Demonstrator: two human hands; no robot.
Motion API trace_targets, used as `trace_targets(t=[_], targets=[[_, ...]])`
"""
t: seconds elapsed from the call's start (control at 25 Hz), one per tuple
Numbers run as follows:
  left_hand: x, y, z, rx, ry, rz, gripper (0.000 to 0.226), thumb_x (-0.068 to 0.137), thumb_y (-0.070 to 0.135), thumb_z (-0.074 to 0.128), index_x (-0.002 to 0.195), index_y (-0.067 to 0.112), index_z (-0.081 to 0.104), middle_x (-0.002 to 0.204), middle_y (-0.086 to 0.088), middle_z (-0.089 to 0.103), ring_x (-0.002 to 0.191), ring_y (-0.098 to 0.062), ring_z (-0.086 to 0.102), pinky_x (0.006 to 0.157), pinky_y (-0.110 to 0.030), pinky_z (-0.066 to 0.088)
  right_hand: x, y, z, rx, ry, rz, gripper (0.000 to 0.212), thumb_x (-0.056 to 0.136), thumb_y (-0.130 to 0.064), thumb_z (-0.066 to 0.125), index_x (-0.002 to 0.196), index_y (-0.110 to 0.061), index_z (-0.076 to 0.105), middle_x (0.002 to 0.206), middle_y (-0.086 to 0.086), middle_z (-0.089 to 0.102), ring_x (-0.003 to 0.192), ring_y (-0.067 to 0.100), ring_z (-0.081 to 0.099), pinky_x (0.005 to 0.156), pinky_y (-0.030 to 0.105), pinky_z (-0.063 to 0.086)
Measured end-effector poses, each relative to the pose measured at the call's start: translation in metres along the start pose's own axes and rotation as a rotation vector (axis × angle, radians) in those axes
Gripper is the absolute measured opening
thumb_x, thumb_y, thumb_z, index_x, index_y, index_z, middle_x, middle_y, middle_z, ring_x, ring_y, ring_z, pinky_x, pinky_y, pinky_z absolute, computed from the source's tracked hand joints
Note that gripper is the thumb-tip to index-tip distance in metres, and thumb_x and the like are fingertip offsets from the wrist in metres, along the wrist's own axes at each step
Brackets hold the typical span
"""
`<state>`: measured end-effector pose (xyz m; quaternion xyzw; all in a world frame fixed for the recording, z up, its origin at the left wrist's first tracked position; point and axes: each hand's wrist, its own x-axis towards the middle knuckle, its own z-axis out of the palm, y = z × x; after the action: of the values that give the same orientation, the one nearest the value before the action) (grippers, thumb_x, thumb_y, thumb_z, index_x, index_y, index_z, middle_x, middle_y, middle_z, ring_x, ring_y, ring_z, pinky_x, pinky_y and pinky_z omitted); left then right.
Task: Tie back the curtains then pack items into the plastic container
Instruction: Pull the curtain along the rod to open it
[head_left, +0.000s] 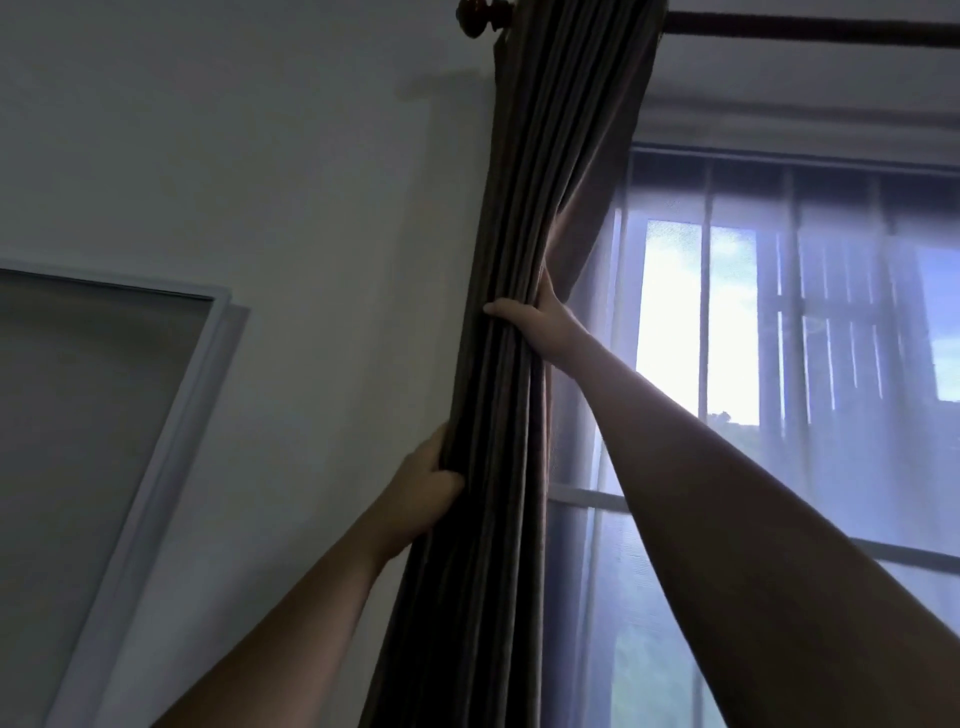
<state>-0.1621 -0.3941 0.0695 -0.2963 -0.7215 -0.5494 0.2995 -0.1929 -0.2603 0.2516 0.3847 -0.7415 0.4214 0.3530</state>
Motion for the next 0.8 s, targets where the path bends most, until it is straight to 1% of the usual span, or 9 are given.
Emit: trace_targets(t=[0.08,0.16,0.24,0.28,0.4,0.44,0.52,0.64,0.8], targets=[[-0.004,0.01,-0.006,-0.067,0.032,-0.027,0.069,0.062,0.008,0.047,0.127,0.033,0.049,0.115,0.004,0.065,0.103,-0.016,0.063,0.089,-0.035,0.051,-0.017,0.004,-0.005,-0.03,0.076,0.025,0.097,0.055,-0.064,0.068,0.139,-0.045,0.023,0.124,-0.003,0.06,0.112,0.024,0.058,0.101,0.043,0.045],[-0.003,0.024,-0.005,-0.117,0.076,0.001,0.073,0.065,0.017,0.05,0.135,0.032,0.042,0.129,0.003,0.058,0.111,-0.016,0.058,0.097,-0.036,0.045,-0.034,0.004,-0.015,-0.034,0.138,0.036,0.095,0.057,-0.072,0.063,0.138,-0.044,0.024,0.125,-0.006,0.059,0.114,0.023,0.057,0.101,0.045,0.045],[0.0,0.042,0.005,-0.072,0.203,0.048,0.068,0.084,0.027,0.047,0.147,0.034,0.022,0.15,0.008,0.036,0.133,-0.016,0.04,0.114,-0.04,0.028,-0.051,0.001,-0.03,-0.013,0.147,0.028,0.089,0.064,-0.075,0.055,0.141,-0.038,0.027,0.125,-0.014,0.055,0.12,0.02,0.053,0.105,0.045,0.041],[0.002,0.054,0.012,-0.008,0.285,0.074,0.063,0.093,0.029,0.041,0.15,0.031,0.013,0.155,0.009,0.023,0.14,-0.014,0.027,0.118,-0.037,0.018,-0.06,0.001,-0.04,-0.017,0.159,0.027,0.086,0.069,-0.076,0.048,0.143,-0.036,0.026,0.129,-0.016,0.051,0.125,0.018,0.049,0.108,0.044,0.038],[0.012,0.092,0.044,0.226,0.392,0.303,0.063,0.095,0.032,0.033,0.151,0.017,0.008,0.159,0.001,0.006,0.146,-0.011,0.002,0.12,-0.033,0.004,-0.092,0.01,-0.082,-0.114,0.193,0.043,0.075,0.085,-0.072,0.028,0.148,-0.033,0.016,0.154,-0.007,0.027,0.141,0.017,0.027,0.116,0.042,0.022],[0.018,0.103,0.056,0.26,0.385,0.386,0.066,0.091,0.032,0.032,0.15,0.014,0.009,0.159,-0.001,0.006,0.146,-0.012,0.001,0.12,-0.033,0.003,-0.103,0.017,-0.099,-0.176,0.226,0.054,0.072,0.089,-0.069,0.025,0.149,-0.031,0.013,0.157,-0.005,0.021,0.143,0.018,0.022,0.117,0.043,0.02],[0.027,0.121,0.089,0.28,0.327,0.492,0.067,0.087,0.03,0.031,0.15,0.011,0.013,0.159,-0.003,0.009,0.146,-0.013,0.002,0.119,-0.032,0.005,-0.129,0.033,-0.141,-0.322,0.321,0.127,0.069,0.093,-0.061,0.027,0.15,-0.025,0.013,0.157,0.001,0.023,0.143,0.022,0.024,0.116,0.042,0.021],[0.035,0.133,0.15,0.245,0.25,0.554,0.066,0.086,0.028,0.031,0.149,0.012,0.018,0.158,-0.002,0.014,0.146,-0.013,0.007,0.118,-0.03,0.01,-0.183,0.058,-0.196,-0.524,0.389,0.25,0.067,0.095,-0.051,0.036,0.15,-0.019,0.015,0.155,0.007,0.026,0.141,0.027,0.027,0.114,0.039,0.022],[0.03,0.124,0.26,0.256,0.125,0.577,0.064,0.089,0.032,0.031,0.15,0.017,0.018,0.158,0.003,0.012,0.144,-0.007,0.006,0.116,-0.028,0.011,-0.276,0.098,-0.26,-0.834,0.526,0.415,0.066,0.094,-0.051,0.038,0.148,-0.018,0.02,0.152,0.011,0.031,0.137,0.032,0.031,0.113,0.043,0.023]])
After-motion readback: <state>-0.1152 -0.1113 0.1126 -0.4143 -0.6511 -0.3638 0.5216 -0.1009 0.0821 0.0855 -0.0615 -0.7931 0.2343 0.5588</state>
